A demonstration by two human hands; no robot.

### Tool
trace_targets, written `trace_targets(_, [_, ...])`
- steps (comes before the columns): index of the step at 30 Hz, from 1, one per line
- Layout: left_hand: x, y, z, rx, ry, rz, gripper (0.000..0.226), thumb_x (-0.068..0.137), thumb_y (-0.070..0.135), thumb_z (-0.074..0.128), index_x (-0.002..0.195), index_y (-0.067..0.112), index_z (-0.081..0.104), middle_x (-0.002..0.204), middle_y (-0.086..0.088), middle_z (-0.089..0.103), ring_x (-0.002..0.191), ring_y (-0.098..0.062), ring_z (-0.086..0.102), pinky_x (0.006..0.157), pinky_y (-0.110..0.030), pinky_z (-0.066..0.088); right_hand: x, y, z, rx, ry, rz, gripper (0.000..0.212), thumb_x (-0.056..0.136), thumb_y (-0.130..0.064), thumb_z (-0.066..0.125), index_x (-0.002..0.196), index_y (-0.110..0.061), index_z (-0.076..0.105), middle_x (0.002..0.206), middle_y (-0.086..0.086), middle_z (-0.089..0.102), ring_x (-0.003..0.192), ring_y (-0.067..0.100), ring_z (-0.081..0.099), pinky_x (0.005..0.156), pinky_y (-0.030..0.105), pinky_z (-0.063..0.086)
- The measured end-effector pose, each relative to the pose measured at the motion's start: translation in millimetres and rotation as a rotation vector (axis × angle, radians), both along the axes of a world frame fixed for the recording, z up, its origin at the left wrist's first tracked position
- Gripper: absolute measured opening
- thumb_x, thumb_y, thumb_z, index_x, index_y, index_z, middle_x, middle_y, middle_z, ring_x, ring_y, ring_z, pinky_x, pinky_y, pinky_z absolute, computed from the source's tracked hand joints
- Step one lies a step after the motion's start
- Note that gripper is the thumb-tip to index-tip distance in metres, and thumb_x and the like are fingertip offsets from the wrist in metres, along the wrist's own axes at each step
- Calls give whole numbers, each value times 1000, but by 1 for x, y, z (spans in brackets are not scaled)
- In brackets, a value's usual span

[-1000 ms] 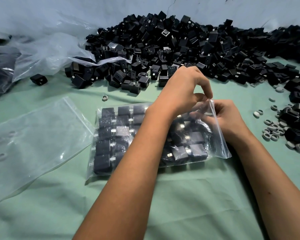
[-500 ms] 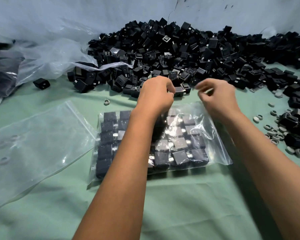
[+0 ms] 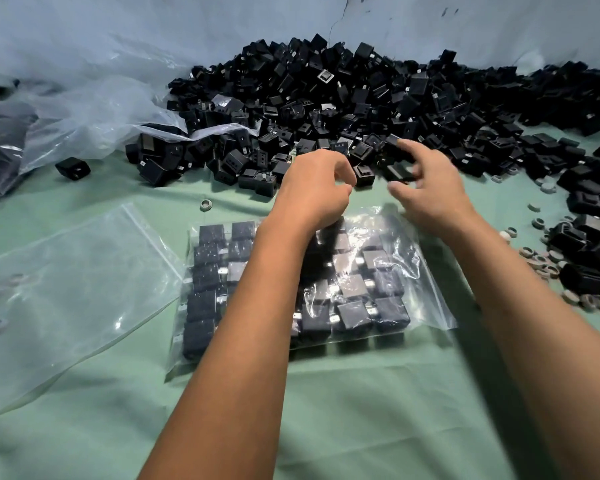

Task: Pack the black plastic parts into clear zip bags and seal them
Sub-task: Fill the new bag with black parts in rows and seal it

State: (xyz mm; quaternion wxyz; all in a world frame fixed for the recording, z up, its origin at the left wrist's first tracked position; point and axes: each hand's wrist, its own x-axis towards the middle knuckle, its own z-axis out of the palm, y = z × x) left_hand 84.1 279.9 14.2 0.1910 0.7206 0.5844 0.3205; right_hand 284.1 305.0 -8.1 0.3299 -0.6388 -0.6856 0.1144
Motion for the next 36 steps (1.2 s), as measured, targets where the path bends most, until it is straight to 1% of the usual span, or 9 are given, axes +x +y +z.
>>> trace_targets(3, [6, -3, 0, -16, 10, -95, 21, 94, 12, 67, 104, 29, 75, 120, 7, 68, 113, -9, 61, 102, -33, 50, 15, -31, -17, -71, 38, -179, 39, 93, -23, 67, 132, -22, 65, 118, 10, 53, 104, 29, 59, 99, 38, 48])
trace_targets(6, [17, -9, -1, -34, 23, -203, 32, 93, 5, 66, 106, 32, 75, 126, 7, 65, 116, -7, 58, 103, -32, 47, 12, -52, -31, -17, -5, -239, 30, 86, -22, 78, 114, -15, 72, 109, 8, 51, 94, 21, 53, 90, 29, 43])
trace_targets(10, [28, -12, -3, -59, 81, -307, 50, 94, -5, 57, 113, 39, 73, 129, 3, 61, 117, -13, 56, 103, -35, 47, 8, -59, -27, 88, 23, -204, 34, 80, -19, 79, 113, -22, 75, 110, 0, 70, 98, 18, 65, 92, 32, 51])
trace_targets(16, [37, -13, -8, -37, 220, -356, 59, 94, -10, 51, 113, 40, 74, 118, -2, 56, 121, -21, 38, 103, -37, 39, 17, -58, -26, -7, 177, -135, 24, 84, -23, 81, 107, -27, 79, 105, -2, 73, 89, 18, 69, 83, 32, 56])
trace_targets(20, [37, -9, -10, 28, 230, -337, 41, 95, -3, 63, 105, 35, 74, 118, 2, 56, 124, -20, 37, 104, -38, 40, 23, -59, -30, -141, 356, -70, 44, 87, -5, 69, 117, -37, 73, 99, 6, 74, 64, 19, 68, 44, 30, 53])
trace_targets(25, [29, -7, -7, 53, 191, -340, 14, 91, 17, 76, 97, 30, 76, 118, 4, 57, 122, -19, 38, 104, -40, 39, 27, -57, -28, -93, 309, -120, 30, 86, -24, 83, 115, -28, 76, 95, 4, 77, 63, 18, 66, 65, 37, 59])
trace_targets(28, [24, -7, -5, 72, 132, -326, 13, 89, 19, 79, 92, 31, 76, 116, 5, 59, 119, -18, 41, 104, -38, 39, 23, -64, -20, -73, 404, -94, 29, 73, -42, 93, 94, -27, 79, 77, -6, 75, 54, 13, 67, 57, 34, 58])
trace_targets(32, [22, -6, 0, 104, 99, -329, 11, 88, 18, 79, 90, 29, 78, 111, 4, 60, 113, -18, 46, 101, -34, 40, 16, -70, -16, -125, 498, 82, 24, 77, -33, 91, 97, -28, 80, 81, 9, 77, 71, 42, 68, 71, 53, 61])
trace_targets(36, [24, -7, 2, 120, 89, -327, 11, 87, 19, 80, 90, 29, 79, 109, 4, 61, 111, -18, 49, 100, -36, 42, 14, -72, -16, -166, 561, 198, 29, 81, -27, 87, 108, -24, 78, 91, 16, 77, 70, 26, 68, 71, 48, 60])
